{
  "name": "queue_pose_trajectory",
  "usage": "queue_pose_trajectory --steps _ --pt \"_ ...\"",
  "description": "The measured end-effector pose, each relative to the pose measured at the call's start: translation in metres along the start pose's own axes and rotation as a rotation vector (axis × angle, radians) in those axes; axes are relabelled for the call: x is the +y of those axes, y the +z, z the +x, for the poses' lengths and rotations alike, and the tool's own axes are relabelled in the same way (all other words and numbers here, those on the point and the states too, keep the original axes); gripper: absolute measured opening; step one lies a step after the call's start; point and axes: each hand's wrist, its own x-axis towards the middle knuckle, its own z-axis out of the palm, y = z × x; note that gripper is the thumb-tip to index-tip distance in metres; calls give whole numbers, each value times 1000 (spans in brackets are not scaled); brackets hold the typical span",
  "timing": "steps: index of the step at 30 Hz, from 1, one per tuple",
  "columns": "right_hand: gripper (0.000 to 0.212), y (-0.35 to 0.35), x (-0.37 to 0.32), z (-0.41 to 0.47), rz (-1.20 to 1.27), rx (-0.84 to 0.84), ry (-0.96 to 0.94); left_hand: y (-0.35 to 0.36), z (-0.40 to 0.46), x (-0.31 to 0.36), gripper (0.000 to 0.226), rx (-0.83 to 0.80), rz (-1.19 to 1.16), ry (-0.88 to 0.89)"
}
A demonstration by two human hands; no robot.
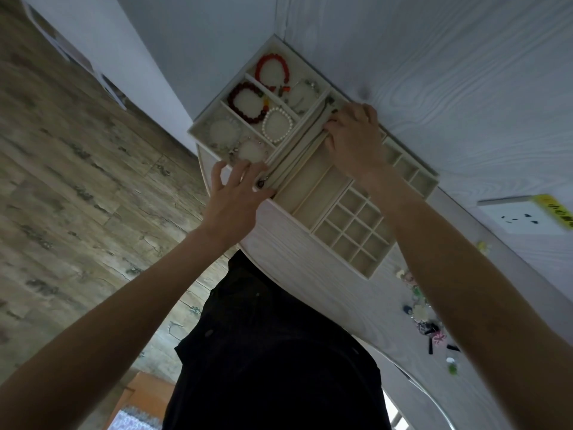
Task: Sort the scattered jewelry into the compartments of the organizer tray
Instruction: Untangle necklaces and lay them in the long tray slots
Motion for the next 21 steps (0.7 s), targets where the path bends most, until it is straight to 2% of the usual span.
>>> queue_pose_trajectory --steps 3,10,16,19,21 --pt "33 0 1 5 -45 -8 14 0 2 -3 46 11 4 5" --pt "39 2 1 11 -118 -28 70 -1 3 -4 42 30 9 20" --pt "21 2 -6 12 -163 -59 121 -2 1 -2 42 10 -45 -11" --pt "28 3 -7 13 -112 -92 158 -3 0 -2 42 -7 -81 -16" --pt "30 0 -8 13 -63 -55 150 -4 -1 -2 42 7 -122 -18"
